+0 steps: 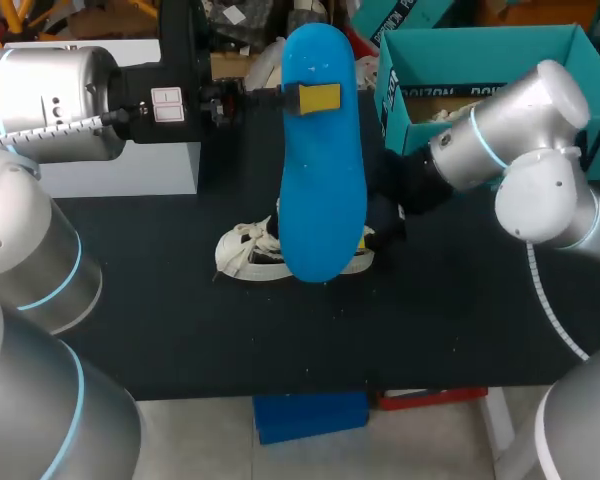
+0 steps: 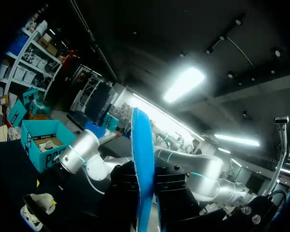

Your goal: Take the shoe out of the shoebox, open the shoe tongue, remove and reinsert the insole, then place the shoe into the shoebox

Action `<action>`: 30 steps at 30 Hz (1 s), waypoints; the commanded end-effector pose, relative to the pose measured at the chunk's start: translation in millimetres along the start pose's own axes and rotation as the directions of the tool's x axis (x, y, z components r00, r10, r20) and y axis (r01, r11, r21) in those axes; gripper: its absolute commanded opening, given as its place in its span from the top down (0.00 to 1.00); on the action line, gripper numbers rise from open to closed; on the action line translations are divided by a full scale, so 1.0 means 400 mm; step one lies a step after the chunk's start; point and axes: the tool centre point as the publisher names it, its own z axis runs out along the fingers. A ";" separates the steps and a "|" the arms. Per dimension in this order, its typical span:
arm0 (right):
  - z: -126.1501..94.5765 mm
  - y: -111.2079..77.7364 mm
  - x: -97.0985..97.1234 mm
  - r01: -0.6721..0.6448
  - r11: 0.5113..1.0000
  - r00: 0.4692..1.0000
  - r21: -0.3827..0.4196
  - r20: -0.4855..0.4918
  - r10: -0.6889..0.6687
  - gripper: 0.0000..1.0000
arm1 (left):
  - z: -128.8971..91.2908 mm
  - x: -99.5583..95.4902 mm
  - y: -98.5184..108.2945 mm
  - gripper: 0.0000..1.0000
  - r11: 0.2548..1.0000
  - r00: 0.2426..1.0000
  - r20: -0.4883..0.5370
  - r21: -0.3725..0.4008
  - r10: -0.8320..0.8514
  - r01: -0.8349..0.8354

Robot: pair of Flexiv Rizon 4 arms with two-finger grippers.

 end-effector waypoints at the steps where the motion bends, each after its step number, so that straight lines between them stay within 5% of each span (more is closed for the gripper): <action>1: 0.014 -0.016 0.010 -0.005 0.976 1.000 -0.219 -0.004 0.004 0.00 | 0.001 0.002 0.001 1.00 1.000 1.000 0.004 -0.002 -0.001 0.001; 10: 0.014 -0.037 0.024 -0.021 0.974 1.000 -0.224 -0.011 0.019 0.00 | 0.001 0.002 0.001 1.00 1.000 1.000 0.004 -0.002 -0.001 0.001; 15: -0.012 -0.031 0.017 -0.015 0.991 1.000 -0.133 0.000 0.015 0.00 | 0.001 0.002 0.001 1.00 1.000 1.000 0.004 -0.002 -0.001 0.001; 24: -0.051 0.016 -0.021 0.056 0.989 0.998 0.138 -0.030 -0.052 0.00 | 0.001 0.002 0.001 1.00 1.000 1.000 0.004 -0.002 -0.001 0.001; 30: -0.064 0.055 -0.051 0.120 0.905 0.993 0.409 -0.068 -0.101 0.00 | 0.001 0.002 0.001 1.00 1.000 1.000 0.004 -0.002 -0.001 0.001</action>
